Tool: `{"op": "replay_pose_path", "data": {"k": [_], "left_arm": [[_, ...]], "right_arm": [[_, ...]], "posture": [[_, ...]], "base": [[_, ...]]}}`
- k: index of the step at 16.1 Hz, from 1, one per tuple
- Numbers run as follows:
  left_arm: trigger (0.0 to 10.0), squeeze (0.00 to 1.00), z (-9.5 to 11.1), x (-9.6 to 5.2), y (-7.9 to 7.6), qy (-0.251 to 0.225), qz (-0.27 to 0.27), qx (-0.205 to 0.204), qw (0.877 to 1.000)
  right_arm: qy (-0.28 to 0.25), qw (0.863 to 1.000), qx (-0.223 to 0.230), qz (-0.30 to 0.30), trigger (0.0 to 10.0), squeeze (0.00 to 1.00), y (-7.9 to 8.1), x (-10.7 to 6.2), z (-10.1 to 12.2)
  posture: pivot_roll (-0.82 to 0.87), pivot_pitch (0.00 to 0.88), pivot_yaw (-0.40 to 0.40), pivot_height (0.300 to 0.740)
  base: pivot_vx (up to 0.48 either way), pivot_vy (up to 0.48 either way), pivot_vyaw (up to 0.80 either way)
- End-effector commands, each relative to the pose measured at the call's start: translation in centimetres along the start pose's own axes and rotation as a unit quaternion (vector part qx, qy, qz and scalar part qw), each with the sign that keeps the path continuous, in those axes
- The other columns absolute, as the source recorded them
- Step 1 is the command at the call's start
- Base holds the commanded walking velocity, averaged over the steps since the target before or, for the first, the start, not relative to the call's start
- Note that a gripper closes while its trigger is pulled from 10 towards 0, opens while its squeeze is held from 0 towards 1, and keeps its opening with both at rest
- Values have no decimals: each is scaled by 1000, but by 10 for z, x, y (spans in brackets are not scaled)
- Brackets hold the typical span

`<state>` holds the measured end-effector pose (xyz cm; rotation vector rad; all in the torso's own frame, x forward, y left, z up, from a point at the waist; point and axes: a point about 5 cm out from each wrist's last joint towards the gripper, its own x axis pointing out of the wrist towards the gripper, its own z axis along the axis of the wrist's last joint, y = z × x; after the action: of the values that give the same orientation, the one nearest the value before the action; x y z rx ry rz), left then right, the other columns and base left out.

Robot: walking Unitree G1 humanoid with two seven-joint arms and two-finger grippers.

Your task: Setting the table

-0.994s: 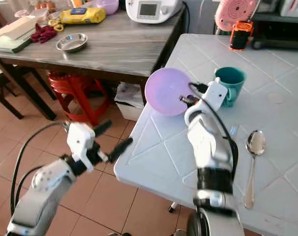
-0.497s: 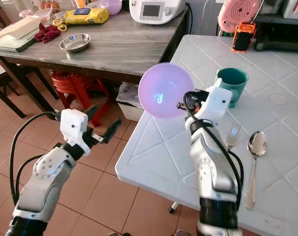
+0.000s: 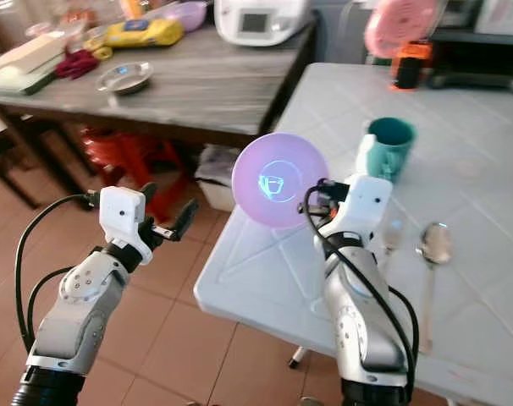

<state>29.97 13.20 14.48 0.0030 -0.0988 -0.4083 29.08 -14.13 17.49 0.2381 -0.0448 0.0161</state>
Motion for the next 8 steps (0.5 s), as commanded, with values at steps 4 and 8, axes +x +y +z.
{"op": "replay_pose_path", "data": {"k": [4,8], "left_arm": [[10000,0,-2,1,2,7,1,4,1000],[10000,0,-5,0,3,18,6,-3,1000]], "right_arm": [[-8,1000,-1,8,10000,0,6,-2,4],[-5,1000,-7,5,10000,0,6,-2,2]], "posture": [[-161,93,111,740],[-158,95,112,740]], "base": [[0,0,-759],[0,0,-150]]}}
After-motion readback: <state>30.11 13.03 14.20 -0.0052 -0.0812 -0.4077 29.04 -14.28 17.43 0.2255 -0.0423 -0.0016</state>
